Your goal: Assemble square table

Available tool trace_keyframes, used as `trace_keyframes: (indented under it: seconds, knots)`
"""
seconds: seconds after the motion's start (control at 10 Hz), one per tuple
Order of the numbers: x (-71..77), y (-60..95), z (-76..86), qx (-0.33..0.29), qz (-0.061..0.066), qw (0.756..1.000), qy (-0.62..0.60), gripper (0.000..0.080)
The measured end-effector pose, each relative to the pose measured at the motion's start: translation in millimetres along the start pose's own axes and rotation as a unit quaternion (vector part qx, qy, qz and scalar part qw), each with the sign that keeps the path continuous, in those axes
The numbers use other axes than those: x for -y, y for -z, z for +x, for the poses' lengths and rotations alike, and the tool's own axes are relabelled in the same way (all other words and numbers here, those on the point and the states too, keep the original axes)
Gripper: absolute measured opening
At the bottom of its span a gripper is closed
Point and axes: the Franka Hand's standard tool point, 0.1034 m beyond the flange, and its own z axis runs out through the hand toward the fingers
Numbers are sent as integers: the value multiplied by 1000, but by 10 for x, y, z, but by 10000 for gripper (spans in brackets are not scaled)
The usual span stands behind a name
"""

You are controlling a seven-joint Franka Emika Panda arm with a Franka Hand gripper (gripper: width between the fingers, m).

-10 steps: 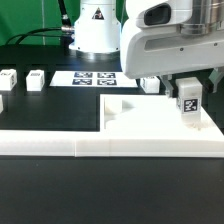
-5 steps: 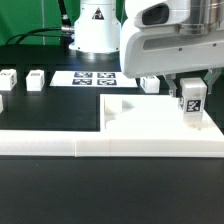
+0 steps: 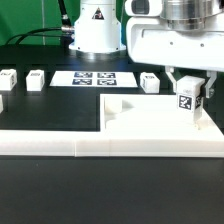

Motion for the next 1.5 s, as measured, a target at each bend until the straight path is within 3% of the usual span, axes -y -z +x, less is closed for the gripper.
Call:
trace_keyframes:
  seconds: [0.4, 0.5, 0.6, 0.9, 1.1, 1.3, 1.4, 1.5]
  knots:
    - [3, -8, 4, 3, 4, 996, -90, 290]
    - [13, -3, 61, 9, 34, 984, -177, 290]
    - [-10, -7, 38, 18, 51, 966, -254, 290]
    - [68, -39, -62, 28, 48, 925, -375, 290]
    - [71, -43, -56, 26, 50, 927, -371, 290]
    - [71, -44, -57, 26, 51, 931, -359, 542]
    - [49, -41, -39, 22, 50, 952, -301, 542]
    - [15, -32, -48, 17, 36, 978, -205, 627]
